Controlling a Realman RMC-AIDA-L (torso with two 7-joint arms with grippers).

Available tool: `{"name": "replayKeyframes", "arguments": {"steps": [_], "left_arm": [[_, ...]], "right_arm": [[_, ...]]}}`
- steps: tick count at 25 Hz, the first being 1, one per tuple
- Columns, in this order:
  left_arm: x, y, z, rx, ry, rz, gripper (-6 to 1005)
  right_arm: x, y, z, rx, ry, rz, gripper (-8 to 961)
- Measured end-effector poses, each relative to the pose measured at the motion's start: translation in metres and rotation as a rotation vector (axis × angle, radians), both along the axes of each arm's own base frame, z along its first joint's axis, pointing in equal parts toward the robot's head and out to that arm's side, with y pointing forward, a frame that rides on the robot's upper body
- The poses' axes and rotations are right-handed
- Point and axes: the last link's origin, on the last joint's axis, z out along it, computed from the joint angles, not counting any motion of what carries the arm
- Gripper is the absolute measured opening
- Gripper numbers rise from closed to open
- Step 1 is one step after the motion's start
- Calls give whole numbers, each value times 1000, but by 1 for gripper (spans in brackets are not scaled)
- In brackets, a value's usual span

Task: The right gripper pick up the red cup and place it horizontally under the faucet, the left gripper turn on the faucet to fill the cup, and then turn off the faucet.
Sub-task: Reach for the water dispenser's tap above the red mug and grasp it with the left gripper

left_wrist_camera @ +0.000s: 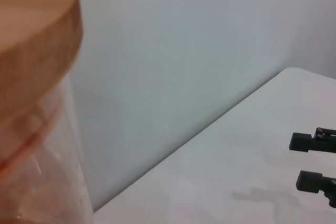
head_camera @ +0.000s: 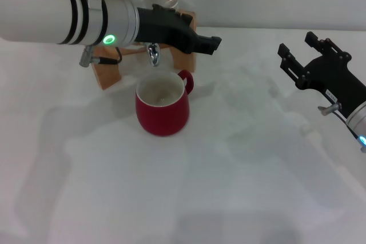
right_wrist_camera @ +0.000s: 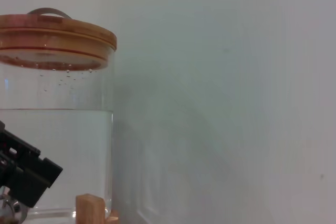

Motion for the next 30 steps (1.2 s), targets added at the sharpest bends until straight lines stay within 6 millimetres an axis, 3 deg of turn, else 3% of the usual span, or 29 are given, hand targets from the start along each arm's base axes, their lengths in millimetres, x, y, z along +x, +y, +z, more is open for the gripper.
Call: {"name": "replayKeyframes", "arguments": {"steps": [30], "left_arm": [[-6, -11, 0, -35, 2, 16, 842]], "right_arm": [[1, -2, -1, -4, -3, -1, 636]]}}
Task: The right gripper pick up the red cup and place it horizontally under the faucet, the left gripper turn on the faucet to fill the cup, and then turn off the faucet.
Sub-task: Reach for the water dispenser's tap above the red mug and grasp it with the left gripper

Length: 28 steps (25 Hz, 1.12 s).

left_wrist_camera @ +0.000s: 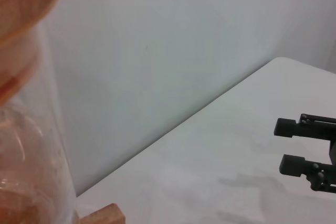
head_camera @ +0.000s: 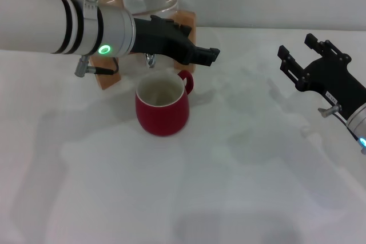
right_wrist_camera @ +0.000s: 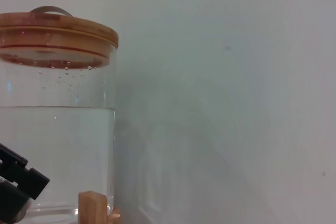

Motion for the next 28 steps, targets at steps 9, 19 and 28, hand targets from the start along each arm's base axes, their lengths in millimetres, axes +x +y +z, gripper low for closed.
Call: {"name": "replayKeyframes", "arguments": {"steps": [9, 19, 28], "left_arm": [[4, 3, 1, 31, -17, -18, 842], [-1, 4, -3, 20, -10, 3, 841], [-1, -3, -2, -6, -13, 3, 841]], "right_arm": [[-1, 0, -1, -3, 1, 2, 636], [-1, 0, -1, -3, 4, 2, 636], [0, -1, -1, -4, 2, 1, 636]]}}
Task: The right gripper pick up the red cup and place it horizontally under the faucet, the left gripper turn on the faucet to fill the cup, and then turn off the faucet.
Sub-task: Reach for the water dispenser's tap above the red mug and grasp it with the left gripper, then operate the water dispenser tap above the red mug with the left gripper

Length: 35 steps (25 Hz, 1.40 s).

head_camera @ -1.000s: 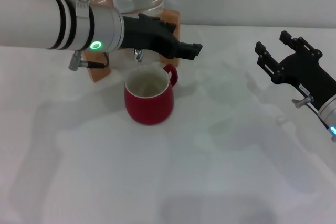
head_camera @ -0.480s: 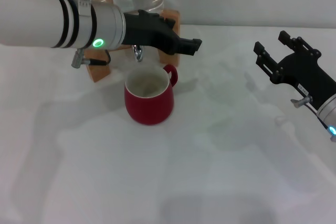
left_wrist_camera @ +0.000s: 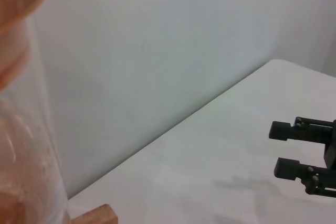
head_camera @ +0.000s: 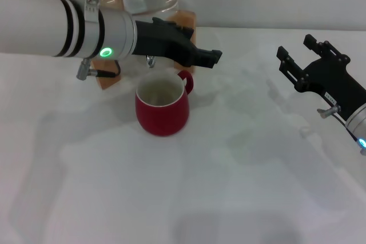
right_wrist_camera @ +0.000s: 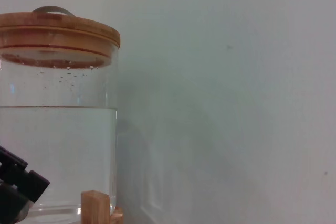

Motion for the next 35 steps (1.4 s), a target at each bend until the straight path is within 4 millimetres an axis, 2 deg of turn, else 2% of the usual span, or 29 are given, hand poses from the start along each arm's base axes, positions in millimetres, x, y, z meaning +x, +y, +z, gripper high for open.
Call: {"name": "replayKeyframes", "arguments": {"steps": [6, 13, 22, 35], "left_arm": [[-4, -4, 3, 9, -9, 12, 841], [4, -5, 8, 33, -9, -26, 841], [-5, 1, 2, 24, 0, 13, 841], [-9, -8, 4, -2, -2, 27, 841]], "right_arm": [[0, 0, 1, 0, -2, 0, 636], [-1, 2, 0, -4, -9, -2, 636], [-1, 1, -2, -7, -2, -2, 636], [0, 0, -2, -5, -4, -5, 636]]}}
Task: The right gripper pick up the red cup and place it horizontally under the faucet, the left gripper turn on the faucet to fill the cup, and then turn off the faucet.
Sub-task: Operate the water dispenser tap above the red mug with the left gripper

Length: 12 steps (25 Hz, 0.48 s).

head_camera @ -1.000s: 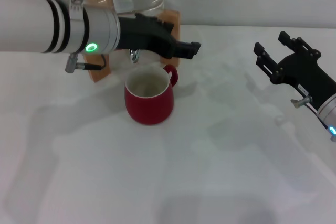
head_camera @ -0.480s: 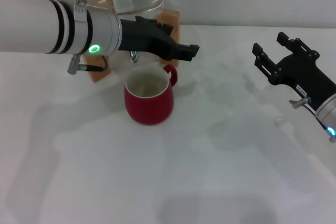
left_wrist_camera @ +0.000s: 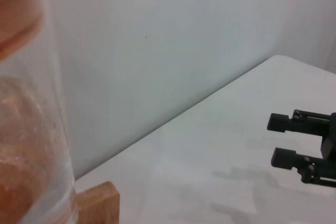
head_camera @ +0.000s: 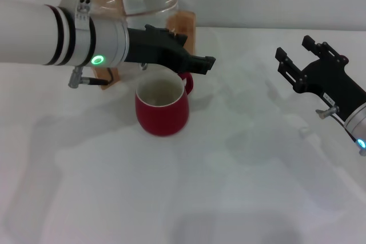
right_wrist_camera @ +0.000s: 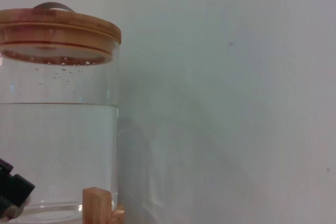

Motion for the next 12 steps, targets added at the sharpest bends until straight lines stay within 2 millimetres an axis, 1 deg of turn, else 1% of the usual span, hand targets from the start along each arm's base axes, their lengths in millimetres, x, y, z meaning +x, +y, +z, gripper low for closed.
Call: {"name": "replayKeyframes", "arguments": {"steps": [5, 12], "left_arm": [[-3, -3, 3, 8, -3, 4, 841], [-1, 0, 4, 31, -5, -12, 840]], "right_arm": [[2, 1, 2, 4, -3, -3, 636], [0, 0, 0, 0, 0, -1, 636]]}}
